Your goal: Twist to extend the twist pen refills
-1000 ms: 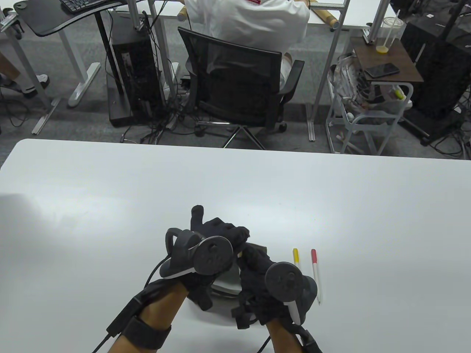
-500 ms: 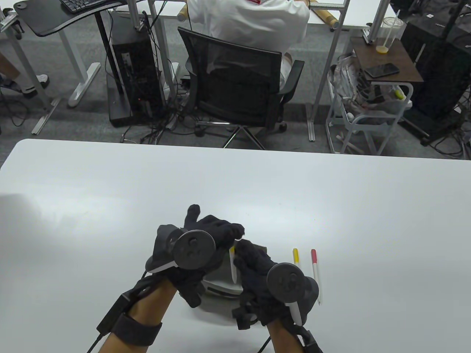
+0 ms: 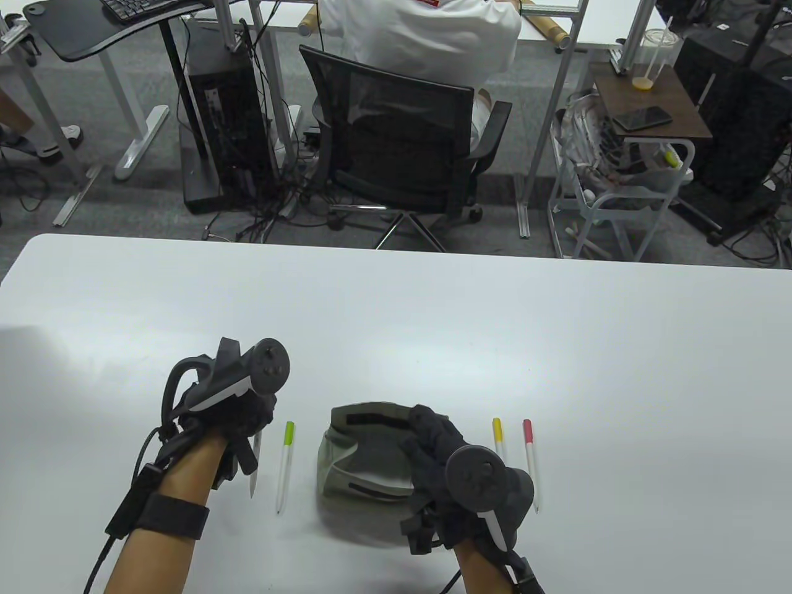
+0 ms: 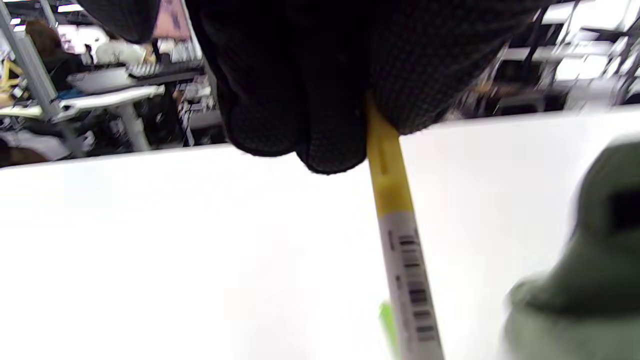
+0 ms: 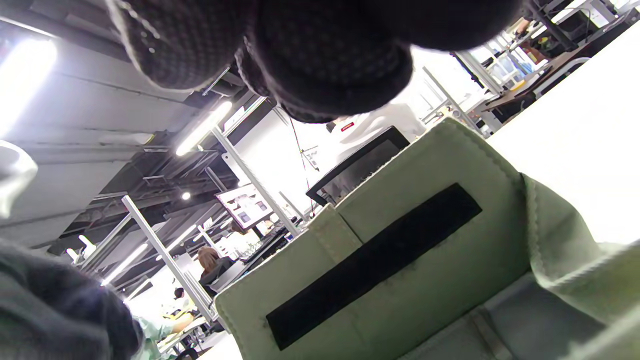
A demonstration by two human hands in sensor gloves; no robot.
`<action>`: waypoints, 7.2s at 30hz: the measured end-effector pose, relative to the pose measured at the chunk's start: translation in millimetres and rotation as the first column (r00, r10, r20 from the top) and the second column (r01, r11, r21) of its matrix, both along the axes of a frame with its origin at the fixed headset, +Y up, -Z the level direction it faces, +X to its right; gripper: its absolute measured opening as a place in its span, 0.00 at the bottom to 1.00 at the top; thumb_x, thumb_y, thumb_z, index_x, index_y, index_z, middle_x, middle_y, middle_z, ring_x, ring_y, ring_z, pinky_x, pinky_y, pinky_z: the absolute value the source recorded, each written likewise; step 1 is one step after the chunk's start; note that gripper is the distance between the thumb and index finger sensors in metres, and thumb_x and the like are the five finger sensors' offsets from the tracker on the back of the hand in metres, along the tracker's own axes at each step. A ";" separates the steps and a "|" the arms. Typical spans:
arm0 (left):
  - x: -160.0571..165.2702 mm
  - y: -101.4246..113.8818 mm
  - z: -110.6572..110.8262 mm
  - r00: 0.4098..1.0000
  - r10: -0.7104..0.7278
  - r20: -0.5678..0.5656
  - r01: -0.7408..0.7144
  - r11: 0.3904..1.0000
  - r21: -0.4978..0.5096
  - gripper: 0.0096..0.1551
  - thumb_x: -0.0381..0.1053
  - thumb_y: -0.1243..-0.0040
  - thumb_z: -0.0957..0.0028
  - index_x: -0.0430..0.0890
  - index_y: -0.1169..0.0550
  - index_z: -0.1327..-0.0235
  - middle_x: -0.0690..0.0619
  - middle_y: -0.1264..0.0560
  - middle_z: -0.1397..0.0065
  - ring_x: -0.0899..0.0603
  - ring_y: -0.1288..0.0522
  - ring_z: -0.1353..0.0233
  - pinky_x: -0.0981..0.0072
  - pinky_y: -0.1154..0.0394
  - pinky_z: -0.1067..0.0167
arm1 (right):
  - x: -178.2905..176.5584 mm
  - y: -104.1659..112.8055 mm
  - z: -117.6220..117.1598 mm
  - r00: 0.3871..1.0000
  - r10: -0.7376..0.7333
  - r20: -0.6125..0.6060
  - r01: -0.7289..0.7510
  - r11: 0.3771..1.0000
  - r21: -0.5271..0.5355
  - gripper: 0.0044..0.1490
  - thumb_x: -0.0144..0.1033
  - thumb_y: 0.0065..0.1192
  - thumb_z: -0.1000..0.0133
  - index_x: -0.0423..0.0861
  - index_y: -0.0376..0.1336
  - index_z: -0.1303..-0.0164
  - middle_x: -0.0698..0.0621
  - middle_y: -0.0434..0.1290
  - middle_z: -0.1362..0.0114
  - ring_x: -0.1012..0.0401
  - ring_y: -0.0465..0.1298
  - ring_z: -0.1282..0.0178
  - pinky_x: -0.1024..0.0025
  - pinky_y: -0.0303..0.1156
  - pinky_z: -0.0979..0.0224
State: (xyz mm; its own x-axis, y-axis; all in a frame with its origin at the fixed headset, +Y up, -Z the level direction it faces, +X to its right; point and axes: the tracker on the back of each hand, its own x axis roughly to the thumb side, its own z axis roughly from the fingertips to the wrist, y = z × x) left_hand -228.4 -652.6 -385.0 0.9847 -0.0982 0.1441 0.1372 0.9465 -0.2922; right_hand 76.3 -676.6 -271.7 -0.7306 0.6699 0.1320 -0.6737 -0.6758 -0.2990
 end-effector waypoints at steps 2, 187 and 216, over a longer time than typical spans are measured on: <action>-4.1 -18.9 -6.9 0.999 -0.033 -0.030 0.031 0.998 -0.052 0.23 0.48 0.31 0.45 0.44 0.16 0.38 0.45 0.13 0.41 0.37 0.17 0.40 0.19 0.44 0.31 | 0.3 0.4 0.2 1.000 0.006 0.006 -0.006 1.000 0.001 0.36 0.45 0.66 0.58 0.45 0.69 0.38 0.45 0.79 0.40 0.63 0.82 0.67 0.72 0.79 0.65; 125.5 75.1 90.5 0.716 0.422 0.555 -0.633 0.728 0.263 0.24 0.41 0.36 0.46 0.52 0.20 0.35 0.51 0.16 0.31 0.40 0.19 0.31 0.21 0.45 0.29 | -11.4 4.1 3.8 0.997 0.007 -0.082 -0.004 0.999 0.033 0.28 0.39 0.63 0.59 0.50 0.73 0.48 0.49 0.82 0.49 0.66 0.82 0.71 0.75 0.79 0.68; -98.1 -64.7 91.2 0.978 0.165 -0.125 -0.106 0.919 0.380 0.55 0.70 0.51 0.41 0.40 0.49 0.10 0.32 0.50 0.09 0.20 0.54 0.14 0.12 0.59 0.35 | 34.4 29.8 -1.3 0.997 0.005 0.081 -0.010 0.998 0.062 0.29 0.43 0.68 0.57 0.45 0.75 0.48 0.46 0.83 0.52 0.64 0.82 0.73 0.73 0.79 0.69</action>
State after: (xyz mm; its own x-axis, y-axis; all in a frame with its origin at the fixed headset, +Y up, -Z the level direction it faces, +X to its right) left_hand -326.4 -717.3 -293.8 0.9994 0.0206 -0.0289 -0.0184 0.9970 0.0747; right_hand 110.7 -646.8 -273.0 -0.7458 0.6565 0.1133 -0.6404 -0.6595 -0.3937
